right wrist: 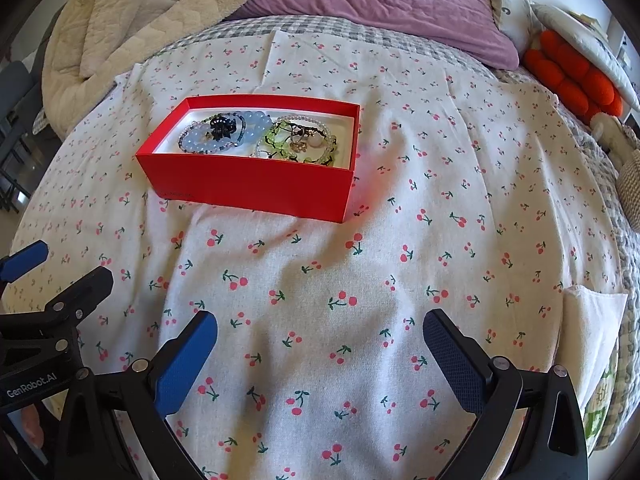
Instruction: Organize jewelry
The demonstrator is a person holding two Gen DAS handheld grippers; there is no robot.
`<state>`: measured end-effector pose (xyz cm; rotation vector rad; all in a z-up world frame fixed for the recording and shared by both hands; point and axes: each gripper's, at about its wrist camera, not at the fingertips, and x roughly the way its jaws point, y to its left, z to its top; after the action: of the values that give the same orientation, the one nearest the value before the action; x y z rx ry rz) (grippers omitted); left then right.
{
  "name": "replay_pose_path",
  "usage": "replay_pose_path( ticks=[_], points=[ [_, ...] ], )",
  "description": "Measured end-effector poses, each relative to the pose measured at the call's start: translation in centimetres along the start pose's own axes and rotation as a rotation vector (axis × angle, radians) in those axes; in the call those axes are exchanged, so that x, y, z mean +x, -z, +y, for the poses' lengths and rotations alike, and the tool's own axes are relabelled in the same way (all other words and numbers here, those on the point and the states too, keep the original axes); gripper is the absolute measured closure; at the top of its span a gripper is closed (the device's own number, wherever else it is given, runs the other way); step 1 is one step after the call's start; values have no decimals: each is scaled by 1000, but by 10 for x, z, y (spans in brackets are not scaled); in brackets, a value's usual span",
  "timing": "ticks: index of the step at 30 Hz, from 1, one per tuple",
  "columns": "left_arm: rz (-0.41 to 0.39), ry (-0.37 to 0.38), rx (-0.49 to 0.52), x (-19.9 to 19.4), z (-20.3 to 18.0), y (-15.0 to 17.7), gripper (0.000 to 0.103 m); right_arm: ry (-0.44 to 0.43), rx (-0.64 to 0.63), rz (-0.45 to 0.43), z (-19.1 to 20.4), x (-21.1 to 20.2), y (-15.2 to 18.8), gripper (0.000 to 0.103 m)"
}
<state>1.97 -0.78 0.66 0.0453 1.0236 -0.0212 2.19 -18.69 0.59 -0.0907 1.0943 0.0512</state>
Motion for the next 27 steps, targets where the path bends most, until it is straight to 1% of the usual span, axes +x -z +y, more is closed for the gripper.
replay_pose_path(
  ticks=[6,27],
  points=[
    [0,-18,7,1,1,1,1,0,1,0,0,0,0,0],
    [10,-27,7,5,0,4,1,1,0,3,-4,0,1,0]
  ],
)
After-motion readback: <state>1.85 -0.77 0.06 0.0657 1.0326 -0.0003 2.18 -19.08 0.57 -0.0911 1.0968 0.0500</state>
